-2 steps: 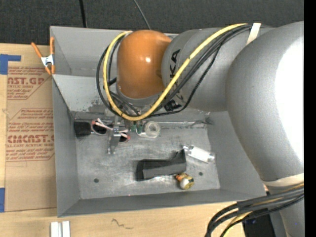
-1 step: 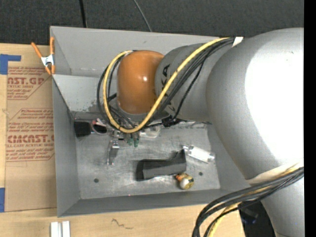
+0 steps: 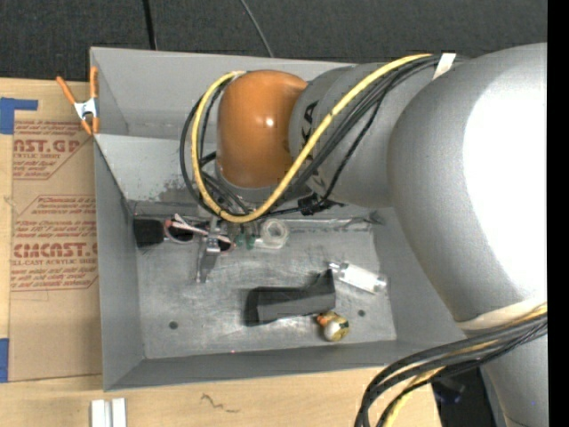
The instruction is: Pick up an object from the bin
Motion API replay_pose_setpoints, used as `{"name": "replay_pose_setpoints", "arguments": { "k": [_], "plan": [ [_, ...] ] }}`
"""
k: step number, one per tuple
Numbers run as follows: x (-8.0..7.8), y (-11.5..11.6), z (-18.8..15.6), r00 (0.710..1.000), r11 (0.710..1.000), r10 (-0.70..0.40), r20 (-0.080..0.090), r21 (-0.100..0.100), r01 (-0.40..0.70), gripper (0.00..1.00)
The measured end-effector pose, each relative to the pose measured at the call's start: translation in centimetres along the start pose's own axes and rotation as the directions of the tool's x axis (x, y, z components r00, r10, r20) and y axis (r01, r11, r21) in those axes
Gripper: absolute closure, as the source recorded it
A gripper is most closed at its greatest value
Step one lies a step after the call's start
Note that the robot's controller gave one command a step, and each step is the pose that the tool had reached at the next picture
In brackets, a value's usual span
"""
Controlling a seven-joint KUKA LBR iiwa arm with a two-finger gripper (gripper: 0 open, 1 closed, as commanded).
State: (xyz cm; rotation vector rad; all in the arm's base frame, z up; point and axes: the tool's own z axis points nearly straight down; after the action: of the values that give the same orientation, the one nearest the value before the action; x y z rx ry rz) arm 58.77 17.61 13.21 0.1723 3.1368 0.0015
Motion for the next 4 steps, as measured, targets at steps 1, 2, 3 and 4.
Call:
{"name": "replay_pose_setpoints", "arguments": {
  "k": [1, 2, 3, 4],
  "plan": [
    [-0.5, 0.3, 4.2, 0.967, 0.967, 0.255, 0.002, -0.002, -0.255, 0.0],
    [-0.7, -0.2, 6.0, 0.991, 0.991, 0.132, 0.004, -0.003, -0.132, 1.0],
    [-0.7, -0.2, 6.0, 0.991, 0.991, 0.132, 0.004, -0.003, -0.132, 1.0],
    [-0.7, -0.1, 5.6, 0.991, 0.991, 0.132, 0.001, -0.001, -0.132, 1.0]
  ]
}}
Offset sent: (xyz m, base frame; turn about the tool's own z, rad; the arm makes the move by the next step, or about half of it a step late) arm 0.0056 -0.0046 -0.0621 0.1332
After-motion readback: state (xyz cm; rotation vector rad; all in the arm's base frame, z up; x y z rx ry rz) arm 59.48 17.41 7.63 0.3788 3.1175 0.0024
